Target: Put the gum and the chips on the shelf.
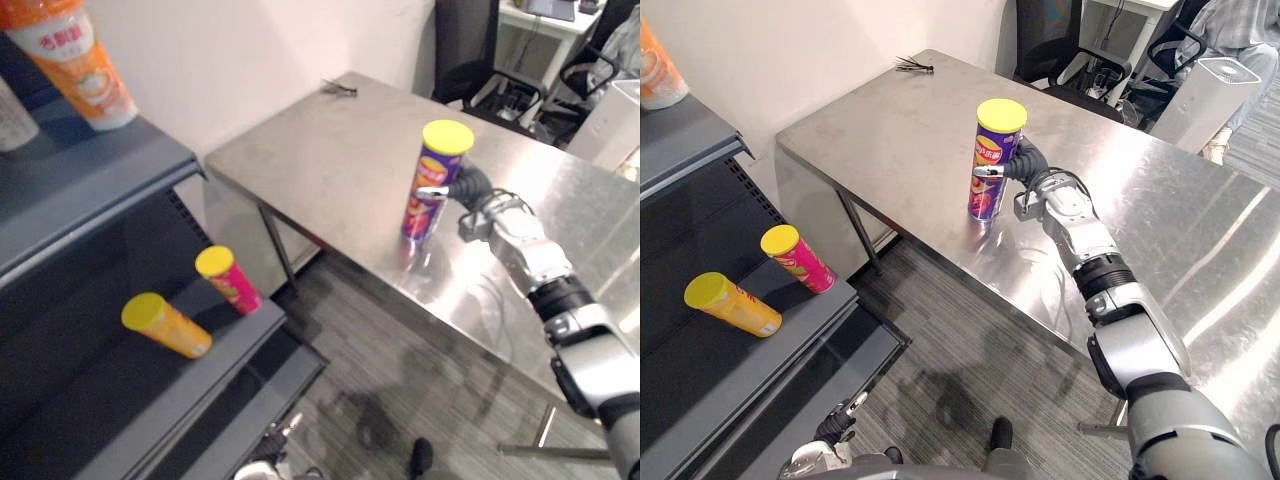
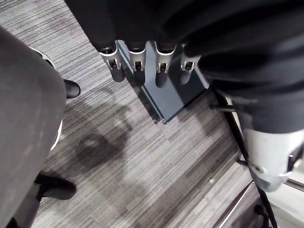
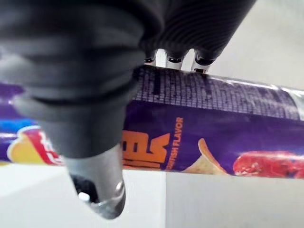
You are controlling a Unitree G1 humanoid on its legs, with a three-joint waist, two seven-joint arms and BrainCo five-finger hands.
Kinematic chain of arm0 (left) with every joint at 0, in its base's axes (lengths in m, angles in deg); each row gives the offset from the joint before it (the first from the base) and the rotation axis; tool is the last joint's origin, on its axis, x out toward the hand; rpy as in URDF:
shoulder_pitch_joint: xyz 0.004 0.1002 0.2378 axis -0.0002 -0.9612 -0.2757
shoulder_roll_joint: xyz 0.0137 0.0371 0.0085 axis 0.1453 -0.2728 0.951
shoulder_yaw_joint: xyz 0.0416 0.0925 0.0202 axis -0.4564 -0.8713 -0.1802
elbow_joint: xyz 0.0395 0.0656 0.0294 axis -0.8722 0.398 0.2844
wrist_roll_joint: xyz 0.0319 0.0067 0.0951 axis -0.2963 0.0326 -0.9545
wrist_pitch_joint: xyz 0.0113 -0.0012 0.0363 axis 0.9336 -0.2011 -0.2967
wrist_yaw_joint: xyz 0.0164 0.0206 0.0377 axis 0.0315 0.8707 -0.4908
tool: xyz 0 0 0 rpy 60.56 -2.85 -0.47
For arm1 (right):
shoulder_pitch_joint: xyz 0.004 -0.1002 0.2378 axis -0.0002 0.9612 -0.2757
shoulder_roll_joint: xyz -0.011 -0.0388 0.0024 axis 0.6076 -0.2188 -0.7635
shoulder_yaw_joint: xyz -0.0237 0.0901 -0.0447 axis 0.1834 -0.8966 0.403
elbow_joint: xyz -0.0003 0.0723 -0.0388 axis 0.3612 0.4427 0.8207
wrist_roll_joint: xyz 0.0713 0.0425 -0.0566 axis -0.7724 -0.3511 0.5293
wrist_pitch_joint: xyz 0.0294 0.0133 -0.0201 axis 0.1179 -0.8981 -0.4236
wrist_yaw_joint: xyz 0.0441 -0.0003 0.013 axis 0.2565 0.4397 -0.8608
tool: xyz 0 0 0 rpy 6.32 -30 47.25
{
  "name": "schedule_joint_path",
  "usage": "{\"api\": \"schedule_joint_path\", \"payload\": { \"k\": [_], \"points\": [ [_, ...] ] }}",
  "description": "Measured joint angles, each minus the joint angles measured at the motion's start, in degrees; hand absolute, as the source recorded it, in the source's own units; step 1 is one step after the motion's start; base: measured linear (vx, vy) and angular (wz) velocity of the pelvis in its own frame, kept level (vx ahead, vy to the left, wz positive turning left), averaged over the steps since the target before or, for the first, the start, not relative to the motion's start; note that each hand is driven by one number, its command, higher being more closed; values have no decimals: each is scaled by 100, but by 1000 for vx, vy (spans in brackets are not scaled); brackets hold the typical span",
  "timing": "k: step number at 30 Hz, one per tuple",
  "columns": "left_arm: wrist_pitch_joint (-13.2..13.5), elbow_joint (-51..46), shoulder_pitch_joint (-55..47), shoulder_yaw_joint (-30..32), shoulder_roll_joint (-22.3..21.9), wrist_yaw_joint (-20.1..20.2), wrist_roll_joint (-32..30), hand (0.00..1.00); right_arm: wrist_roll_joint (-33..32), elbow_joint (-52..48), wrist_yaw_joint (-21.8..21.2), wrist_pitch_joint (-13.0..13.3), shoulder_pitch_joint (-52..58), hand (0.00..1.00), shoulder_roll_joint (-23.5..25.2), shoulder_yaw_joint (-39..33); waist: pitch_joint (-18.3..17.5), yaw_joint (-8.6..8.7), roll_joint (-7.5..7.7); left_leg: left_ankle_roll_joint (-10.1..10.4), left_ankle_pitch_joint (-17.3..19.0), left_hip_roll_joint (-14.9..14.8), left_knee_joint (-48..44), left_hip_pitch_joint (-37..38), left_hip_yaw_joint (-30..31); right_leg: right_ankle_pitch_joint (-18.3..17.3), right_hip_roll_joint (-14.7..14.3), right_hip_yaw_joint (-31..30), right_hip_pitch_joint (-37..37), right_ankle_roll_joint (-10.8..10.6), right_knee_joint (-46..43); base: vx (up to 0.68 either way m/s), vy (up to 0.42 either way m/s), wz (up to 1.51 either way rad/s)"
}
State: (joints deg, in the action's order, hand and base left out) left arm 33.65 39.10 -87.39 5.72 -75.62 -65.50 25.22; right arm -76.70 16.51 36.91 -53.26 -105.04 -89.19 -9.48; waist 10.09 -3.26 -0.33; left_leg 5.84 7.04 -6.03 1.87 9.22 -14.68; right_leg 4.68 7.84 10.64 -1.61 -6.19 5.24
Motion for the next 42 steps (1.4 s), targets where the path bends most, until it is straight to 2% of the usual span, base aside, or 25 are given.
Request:
{"api": "schedule_joint_path", "payload": {
  "k": [10,18,23,24,30,32,42],
  "points": [
    [-2,-51,-14,2,0,2,-3,0,7,-1,28,2,-7,100,167,0,9,-11,14,-23,-15,37,0,-10,48,2,38,21,-9,-3,-9,-7,-1,1],
    [-4,-62,-14,8,0,-1,-4,0,4,-134,244,2,97,100,218,-80,9,-6,14,-26,-16,36,0,-9,76,1,39,44,-20,-3,-21,-2,-2,1],
    [-12,-58,-12,93,-20,-4,-9,0,-2,-1521,457,12,776,100,235,-700,9,20,15,-26,-16,16,-5,-9,133,0,35,73,-58,-4,-24,-2,-6,6],
    [-13,-56,-13,128,-28,-3,-9,0,-6,-2127,468,32,971,100,221,-877,9,33,15,-26,-16,9,-8,-10,136,0,30,71,-61,-4,-25,0,0,0],
    [-89,-34,-28,353,-47,3,-21,0,-15,-4061,492,281,1719,100,130,-1499,8,141,18,-27,-16,-19,-20,2,151,-3,21,40,-65,-7,-100,-7,-2,0],
    [-90,-22,-29,384,-47,4,-51,0,-14,-4361,519,354,1948,100,131,-1681,5,151,24,-28,-15,-30,-19,4,139,-5,12,8,-65,-8,-131,-49,-13,-4],
    [-90,70,-30,634,-52,-21,-67,0,-14,-5281,765,364,3305,100,156,-2047,-29,184,83,-7,-52,-73,1,17,36,-7,-51,-194,13,-9,-131,-36,-21,-8]
  ]
}}
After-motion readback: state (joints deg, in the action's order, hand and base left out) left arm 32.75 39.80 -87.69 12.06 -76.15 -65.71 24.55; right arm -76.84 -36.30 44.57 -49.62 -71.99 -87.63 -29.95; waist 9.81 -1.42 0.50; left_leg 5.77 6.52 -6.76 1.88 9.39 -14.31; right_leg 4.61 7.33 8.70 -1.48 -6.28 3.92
